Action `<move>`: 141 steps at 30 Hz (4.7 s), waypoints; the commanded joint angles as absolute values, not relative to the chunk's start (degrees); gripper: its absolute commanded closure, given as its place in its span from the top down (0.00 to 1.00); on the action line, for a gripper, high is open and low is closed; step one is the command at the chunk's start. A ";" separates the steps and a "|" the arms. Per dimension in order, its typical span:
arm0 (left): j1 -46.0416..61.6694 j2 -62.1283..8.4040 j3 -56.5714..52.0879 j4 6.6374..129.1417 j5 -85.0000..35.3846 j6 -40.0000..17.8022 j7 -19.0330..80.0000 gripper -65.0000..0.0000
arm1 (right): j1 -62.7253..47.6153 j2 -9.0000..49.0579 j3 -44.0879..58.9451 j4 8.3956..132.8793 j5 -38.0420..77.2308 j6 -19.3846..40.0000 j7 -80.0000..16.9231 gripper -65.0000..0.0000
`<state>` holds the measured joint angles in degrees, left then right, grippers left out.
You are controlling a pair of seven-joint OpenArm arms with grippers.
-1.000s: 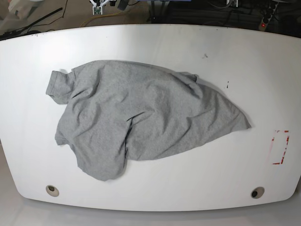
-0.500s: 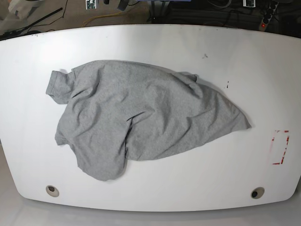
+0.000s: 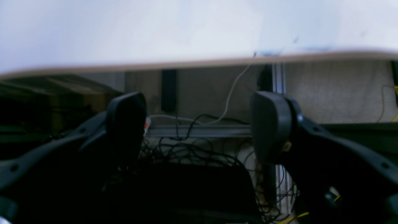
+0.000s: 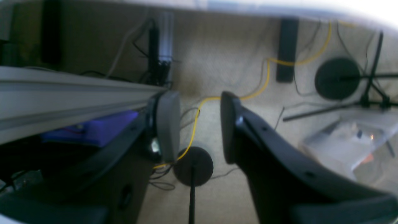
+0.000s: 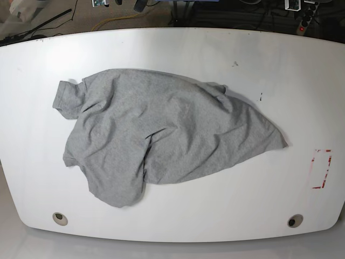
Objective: Fold the T-shirt properly
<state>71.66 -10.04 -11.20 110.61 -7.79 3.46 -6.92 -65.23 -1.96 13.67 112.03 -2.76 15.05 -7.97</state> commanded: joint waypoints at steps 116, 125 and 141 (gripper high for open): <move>24.57 -15.52 20.26 97.71 5.14 3.65 9.10 0.90 | 0.40 8.40 37.32 84.62 10.33 22.64 -46.64 0.01; 21.32 -13.76 21.49 91.82 5.05 3.56 9.10 0.82 | -0.84 8.48 37.14 86.55 14.64 22.64 -46.90 0.00; 20.97 -12.70 20.26 90.51 5.14 1.27 9.27 0.02 | -3.30 7.25 35.47 94.99 15.34 22.64 -47.08 0.00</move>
<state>20.10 -12.27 20.53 89.71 4.95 1.04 6.35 -3.97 7.18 35.66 92.68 14.81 22.55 -48.27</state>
